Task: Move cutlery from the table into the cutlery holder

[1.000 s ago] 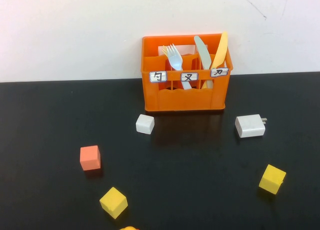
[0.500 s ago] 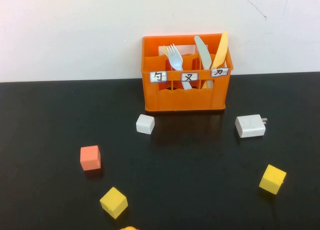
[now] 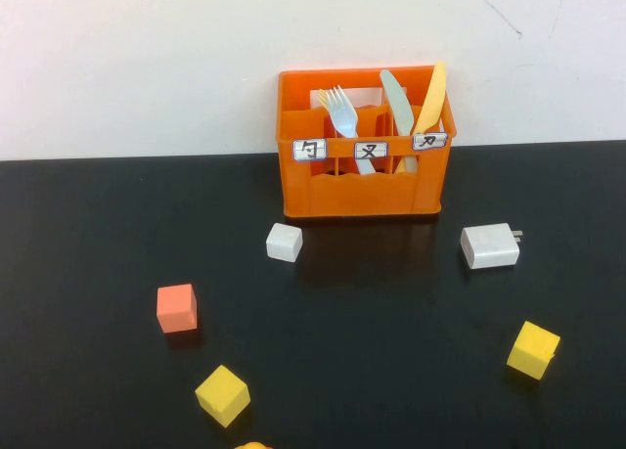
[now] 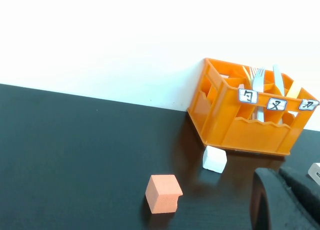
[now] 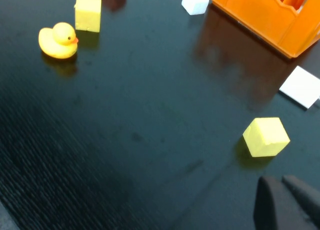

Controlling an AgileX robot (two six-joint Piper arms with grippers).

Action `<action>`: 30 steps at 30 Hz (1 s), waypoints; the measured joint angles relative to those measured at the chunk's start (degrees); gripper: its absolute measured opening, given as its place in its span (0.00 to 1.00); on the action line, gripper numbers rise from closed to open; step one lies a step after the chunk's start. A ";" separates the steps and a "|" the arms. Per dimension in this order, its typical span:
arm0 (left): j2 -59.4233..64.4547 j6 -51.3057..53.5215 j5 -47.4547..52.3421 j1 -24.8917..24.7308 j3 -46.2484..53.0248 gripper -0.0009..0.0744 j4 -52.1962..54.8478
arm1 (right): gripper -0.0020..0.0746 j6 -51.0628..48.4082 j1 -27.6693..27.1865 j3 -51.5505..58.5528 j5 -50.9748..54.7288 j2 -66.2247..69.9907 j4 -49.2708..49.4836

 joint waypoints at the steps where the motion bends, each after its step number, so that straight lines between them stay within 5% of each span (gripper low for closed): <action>1: 0.00 0.00 0.00 0.00 0.00 0.01 0.00 | 0.03 0.00 0.00 0.00 0.00 0.00 0.00; 13: 0.00 0.00 0.00 0.23 0.94 0.01 0.46 | 0.03 0.00 0.00 0.00 0.09 0.00 0.00; 23: 0.00 -0.15 -7.90 10.47 10.55 0.01 -0.54 | 0.03 0.00 0.00 0.00 0.11 0.00 0.00; 30: 0.00 0.43 -17.29 12.25 19.00 0.01 -0.85 | 0.03 0.00 0.00 0.00 0.21 0.00 0.00</action>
